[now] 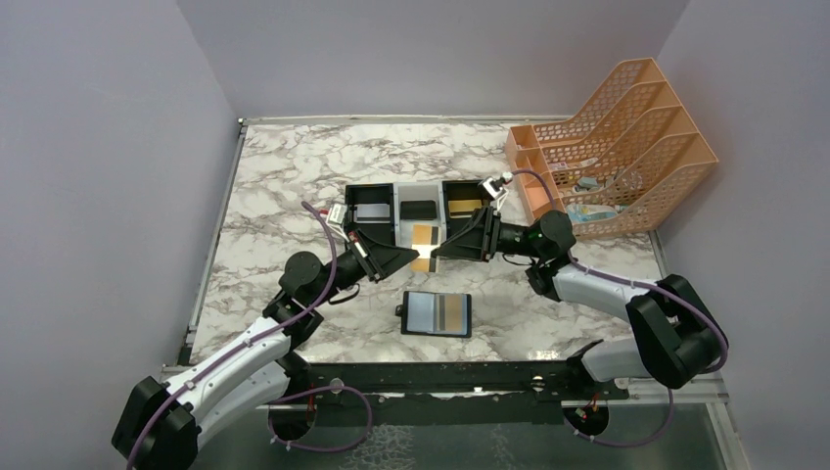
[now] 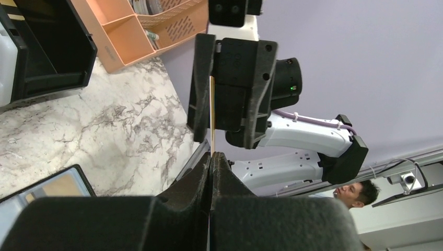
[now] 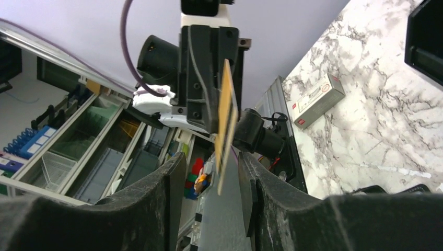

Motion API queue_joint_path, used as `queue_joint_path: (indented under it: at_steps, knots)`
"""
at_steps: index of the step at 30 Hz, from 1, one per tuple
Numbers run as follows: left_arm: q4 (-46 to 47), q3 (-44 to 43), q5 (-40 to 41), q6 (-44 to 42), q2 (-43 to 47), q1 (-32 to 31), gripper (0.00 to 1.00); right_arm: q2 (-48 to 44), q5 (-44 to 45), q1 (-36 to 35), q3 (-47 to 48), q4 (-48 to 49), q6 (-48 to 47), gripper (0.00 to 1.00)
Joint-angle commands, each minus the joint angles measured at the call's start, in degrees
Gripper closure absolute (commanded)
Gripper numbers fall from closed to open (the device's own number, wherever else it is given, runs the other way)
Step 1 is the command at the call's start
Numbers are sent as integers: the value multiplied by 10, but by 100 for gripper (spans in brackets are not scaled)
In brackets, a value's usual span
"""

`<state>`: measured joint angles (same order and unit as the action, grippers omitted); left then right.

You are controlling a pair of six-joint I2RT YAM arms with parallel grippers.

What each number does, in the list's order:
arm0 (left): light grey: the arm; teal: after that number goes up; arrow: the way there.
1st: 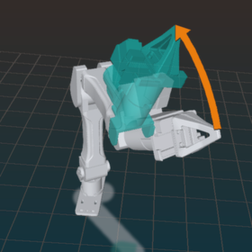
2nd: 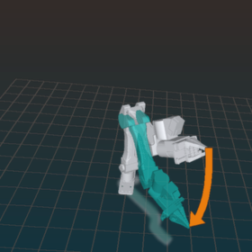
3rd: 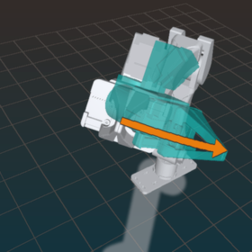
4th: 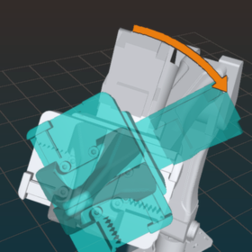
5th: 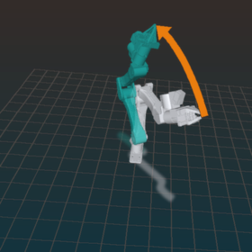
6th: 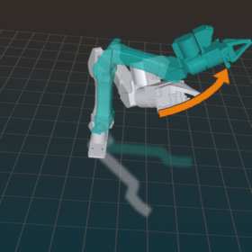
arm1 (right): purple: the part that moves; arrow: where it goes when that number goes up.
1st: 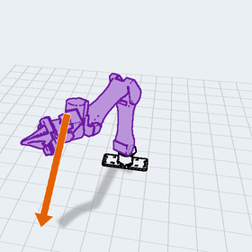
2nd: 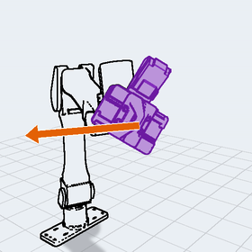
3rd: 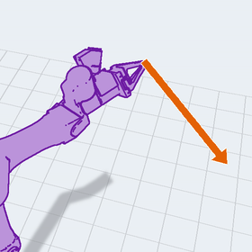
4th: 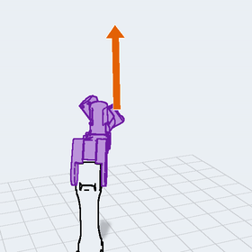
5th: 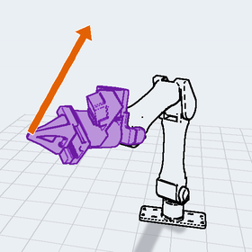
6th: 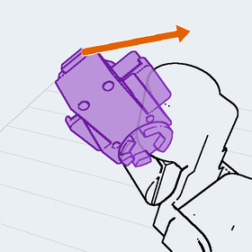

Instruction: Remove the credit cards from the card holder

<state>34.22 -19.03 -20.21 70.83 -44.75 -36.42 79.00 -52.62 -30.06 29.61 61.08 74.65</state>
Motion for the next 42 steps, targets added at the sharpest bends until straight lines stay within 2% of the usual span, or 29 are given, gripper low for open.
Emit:
queue_joint_path:
  at_steps: [1,4,8,19,24,30,42]
  knots:
    - [35,-5,-33,-10,-13,3,100,-17,-19,-7,28,-31,-20,59]
    - [40,-3,-28,1,-16,2,100,-10,-12,-9,17,15,8,63]
    - [50,-3,-29,-10,-13,2,100,-9,-5,-9,-3,30,23,70]
    - [111,1,-64,4,-46,2,100,-14,-15,-9,-5,44,18,81]
    - [115,5,-60,3,-40,2,100,-16,-1,-9,-11,50,22,93]
    - [117,5,-71,3,-50,1,100,-13,3,-9,-14,75,36,95]
    - [118,11,-65,3,-51,1,100,-10,8,-13,-9,46,9,87]
